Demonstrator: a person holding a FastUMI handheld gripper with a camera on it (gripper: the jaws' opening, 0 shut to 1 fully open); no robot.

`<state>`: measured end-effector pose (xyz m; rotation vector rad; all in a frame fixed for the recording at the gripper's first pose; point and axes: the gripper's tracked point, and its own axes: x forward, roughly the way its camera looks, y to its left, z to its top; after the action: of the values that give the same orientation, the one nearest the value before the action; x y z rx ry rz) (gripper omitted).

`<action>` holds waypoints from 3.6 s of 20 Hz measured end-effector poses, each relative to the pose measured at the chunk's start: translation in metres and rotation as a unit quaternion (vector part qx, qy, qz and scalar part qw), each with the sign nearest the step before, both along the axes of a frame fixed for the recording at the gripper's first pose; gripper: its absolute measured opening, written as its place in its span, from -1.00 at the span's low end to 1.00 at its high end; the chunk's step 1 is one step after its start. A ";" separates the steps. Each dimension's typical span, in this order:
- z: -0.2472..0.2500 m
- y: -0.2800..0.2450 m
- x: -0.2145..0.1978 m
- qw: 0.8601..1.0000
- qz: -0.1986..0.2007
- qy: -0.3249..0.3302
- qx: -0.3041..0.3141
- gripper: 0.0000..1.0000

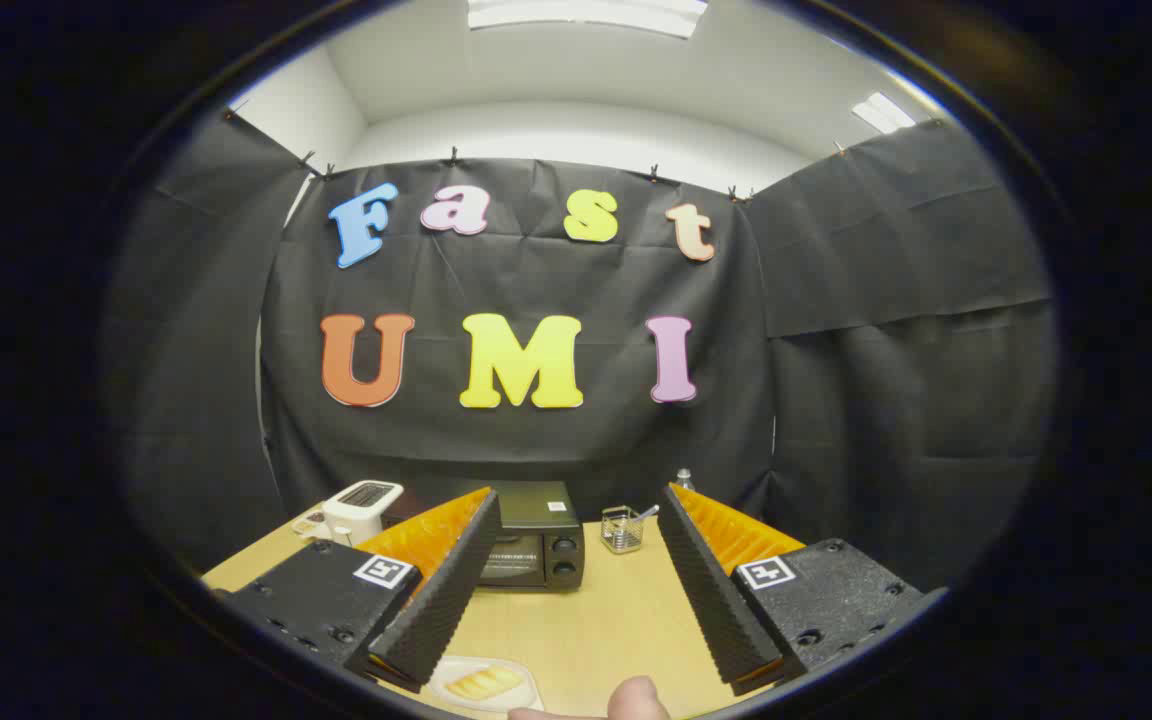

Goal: Open the toaster oven, put the food inside, and close the toaster oven door.

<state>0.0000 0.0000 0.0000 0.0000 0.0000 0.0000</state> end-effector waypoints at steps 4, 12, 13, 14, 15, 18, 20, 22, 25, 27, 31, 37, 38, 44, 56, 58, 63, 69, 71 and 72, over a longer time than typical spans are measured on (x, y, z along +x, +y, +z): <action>0.002 0.000 -0.001 1.000 0.000 -0.002 0.001 1.00; 0.003 0.005 -0.005 1.000 0.008 -0.004 -0.002 1.00; 0.003 0.006 -0.004 1.000 0.009 -0.004 -0.001 1.00; 0.004 0.007 -0.005 1.000 0.011 -0.005 -0.002 1.00; 0.003 0.007 -0.004 1.000 0.010 -0.005 -0.002 1.00; 0.000 0.010 -0.004 1.000 0.017 0.000 0.000 1.00; -0.003 0.012 -0.002 1.000 0.020 0.005 0.002 1.00; -0.007 0.010 0.001 1.000 0.020 0.011 0.005 1.00; -0.015 0.014 0.005 0.999 0.024 0.022 0.007 1.00; -0.016 0.015 0.010 0.999 0.024 0.023 0.006 1.00; -0.013 0.027 0.026 0.999 0.032 0.018 0.005 1.00; -0.012 0.078 0.080 0.997 0.083 0.006 -0.003 1.00; -0.012 0.093 0.088 0.995 0.100 0.008 0.003 1.00; -0.037 0.142 0.164 0.991 0.122 0.027 0.037 1.00; -0.182 0.171 0.279 0.988 0.082 0.132 0.022 1.00; -0.201 0.176 0.282 0.986 0.083 0.147 0.014 1.00; -0.207 0.177 0.278 0.988 0.079 0.131 -0.001 1.00; -0.216 0.171 0.240 0.985 0.096 0.143 -0.006 1.00; -0.221 0.168 0.224 0.985 0.095 0.144 -0.020 1.00; -0.224 0.167 0.218 0.985 0.094 0.145 -0.024 1.00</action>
<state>0.2179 0.1669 -0.2237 -0.0486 0.2907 0.1899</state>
